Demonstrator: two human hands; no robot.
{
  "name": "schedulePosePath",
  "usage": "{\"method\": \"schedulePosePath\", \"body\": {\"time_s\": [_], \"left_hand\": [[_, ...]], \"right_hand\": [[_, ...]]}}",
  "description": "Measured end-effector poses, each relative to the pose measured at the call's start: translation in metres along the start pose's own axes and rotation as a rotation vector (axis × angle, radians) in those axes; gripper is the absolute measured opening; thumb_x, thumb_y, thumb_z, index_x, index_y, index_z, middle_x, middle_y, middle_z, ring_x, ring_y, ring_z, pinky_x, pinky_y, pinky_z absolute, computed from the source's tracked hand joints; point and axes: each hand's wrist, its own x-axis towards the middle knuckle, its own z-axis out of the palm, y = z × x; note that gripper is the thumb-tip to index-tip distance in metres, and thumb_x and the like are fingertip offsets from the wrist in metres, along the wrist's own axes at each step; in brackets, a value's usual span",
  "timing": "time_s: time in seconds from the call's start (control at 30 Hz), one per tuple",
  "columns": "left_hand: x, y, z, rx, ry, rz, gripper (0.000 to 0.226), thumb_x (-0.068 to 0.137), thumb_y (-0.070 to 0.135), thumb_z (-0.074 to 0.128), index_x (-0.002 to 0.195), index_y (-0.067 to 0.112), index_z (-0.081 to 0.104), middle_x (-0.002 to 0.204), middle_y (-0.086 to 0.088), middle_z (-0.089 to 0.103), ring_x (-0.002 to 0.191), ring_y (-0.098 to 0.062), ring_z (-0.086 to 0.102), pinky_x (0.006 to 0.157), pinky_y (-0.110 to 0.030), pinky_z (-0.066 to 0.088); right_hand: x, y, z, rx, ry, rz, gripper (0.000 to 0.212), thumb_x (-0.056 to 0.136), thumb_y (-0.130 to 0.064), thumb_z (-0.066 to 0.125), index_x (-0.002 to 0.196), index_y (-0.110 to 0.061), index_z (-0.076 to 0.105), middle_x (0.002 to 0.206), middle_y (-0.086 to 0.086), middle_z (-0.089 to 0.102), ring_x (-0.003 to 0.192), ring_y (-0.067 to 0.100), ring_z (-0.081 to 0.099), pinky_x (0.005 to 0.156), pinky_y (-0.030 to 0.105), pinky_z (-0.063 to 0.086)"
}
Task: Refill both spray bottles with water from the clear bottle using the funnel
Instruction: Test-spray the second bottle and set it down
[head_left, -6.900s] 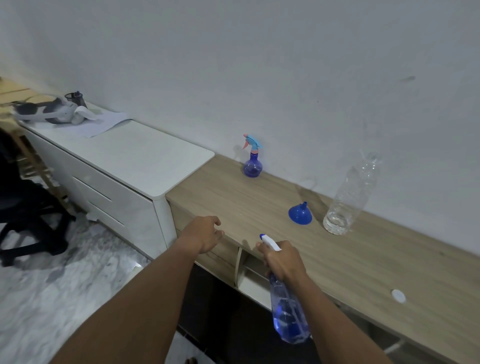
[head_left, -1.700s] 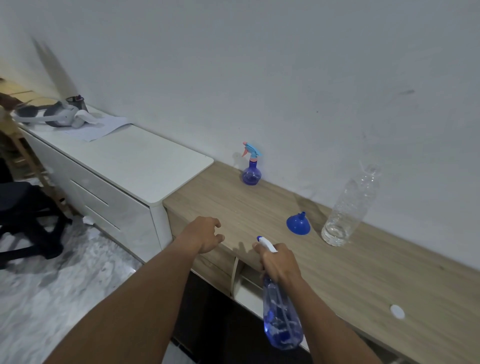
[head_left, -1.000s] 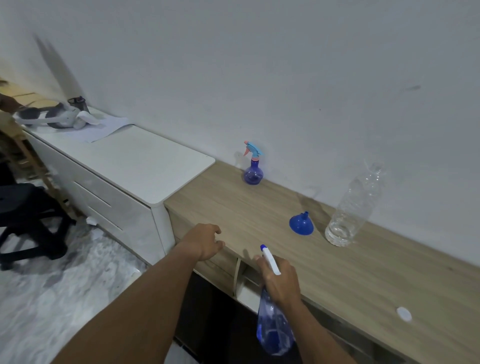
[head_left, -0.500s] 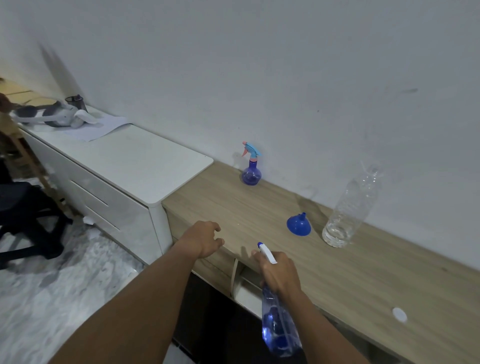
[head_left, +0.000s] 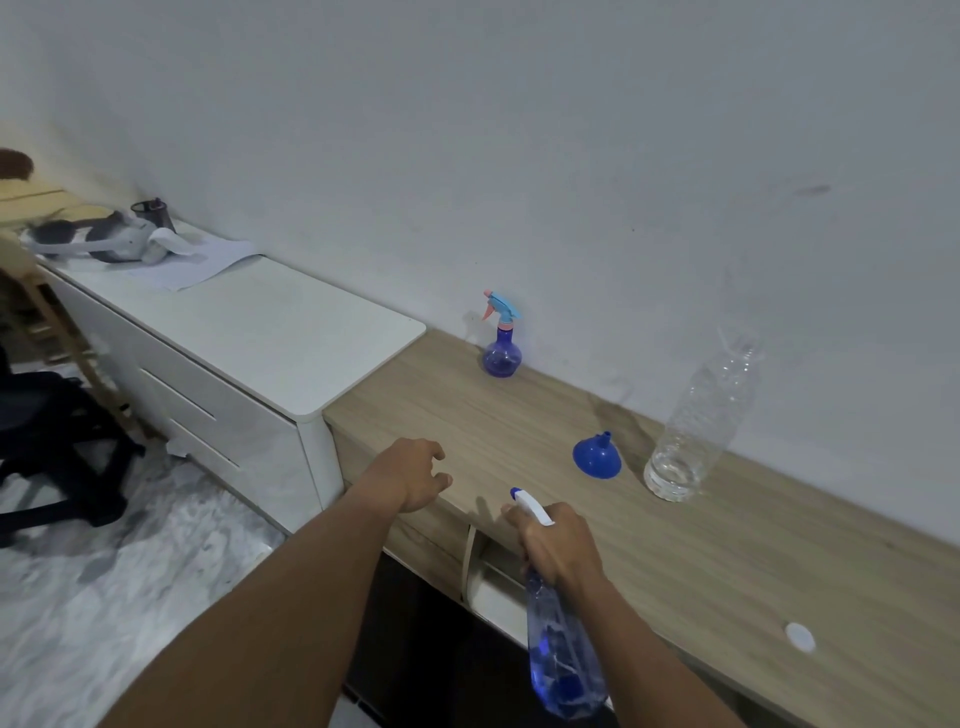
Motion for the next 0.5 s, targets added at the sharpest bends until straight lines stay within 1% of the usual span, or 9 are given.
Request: {"method": "schedulePosePath", "body": {"time_s": [0.1, 0.17, 0.27, 0.33, 0.43, 0.5], "left_hand": [[0.005, -0.001, -0.004, -0.007, -0.007, 0.003, 0.054, 0.094, 0.043, 0.063, 0.14, 0.018, 0.053, 0.132, -0.006, 0.062, 0.117, -0.021, 0.06, 0.1, -0.034, 0.048], [0.011, -0.002, -0.006, -0.015, -0.01, 0.007, 0.053, 0.094, 0.043, 0.063, 0.14, 0.019, 0.052, 0.132, -0.005, 0.062, 0.117, -0.021, 0.06, 0.1, -0.033, 0.048], [0.026, -0.002, -0.009, -0.029, -0.02, 0.023, 0.053, 0.093, 0.045, 0.063, 0.139, 0.02, 0.053, 0.132, -0.005, 0.062, 0.116, -0.021, 0.06, 0.098, -0.033, 0.048], [0.038, 0.0, -0.012, -0.035, -0.037, 0.037, 0.053, 0.092, 0.044, 0.065, 0.138, 0.022, 0.054, 0.131, -0.004, 0.062, 0.113, -0.02, 0.061, 0.096, -0.032, 0.049], [0.058, 0.009, -0.014, -0.056, -0.094, 0.064, 0.055, 0.085, 0.031, 0.075, 0.136, 0.022, 0.057, 0.128, -0.002, 0.063, 0.104, -0.015, 0.061, 0.086, -0.022, 0.046], [0.072, 0.02, -0.015, -0.096, -0.144, 0.1, 0.058, 0.079, 0.018, 0.079, 0.134, 0.019, 0.059, 0.127, -0.004, 0.064, 0.096, -0.014, 0.062, 0.075, -0.016, 0.048]], "right_hand": [[0.004, -0.004, -0.001, 0.014, -0.01, 0.001, 0.062, 0.067, -0.071, 0.059, 0.078, -0.01, 0.063, 0.063, 0.006, 0.069, 0.055, 0.027, 0.07, 0.071, 0.048, 0.06], [0.007, -0.013, -0.003, 0.031, -0.001, -0.031, 0.057, 0.068, -0.065, 0.056, 0.083, -0.011, 0.063, 0.071, 0.008, 0.071, 0.06, 0.031, 0.07, 0.071, 0.05, 0.059], [0.016, -0.028, -0.007, 0.047, 0.037, -0.115, 0.046, 0.069, -0.059, 0.05, 0.091, -0.018, 0.051, 0.081, 0.008, 0.073, 0.066, 0.031, 0.07, 0.069, 0.051, 0.058], [0.026, -0.039, -0.01, 0.11, 0.062, -0.132, 0.039, 0.073, -0.051, 0.051, 0.092, -0.017, 0.049, 0.081, 0.009, 0.072, 0.066, 0.03, 0.071, 0.068, 0.05, 0.058], [0.042, -0.06, -0.018, 0.178, 0.116, -0.167, 0.016, 0.087, -0.027, 0.061, 0.089, -0.015, 0.051, 0.083, 0.009, 0.072, 0.069, 0.024, 0.073, 0.063, 0.037, 0.054], [0.055, -0.074, -0.028, 0.137, 0.163, -0.197, 0.01, 0.087, -0.022, 0.065, 0.086, -0.016, 0.056, 0.081, 0.006, 0.071, 0.07, 0.022, 0.069, 0.058, 0.023, 0.049]]}}
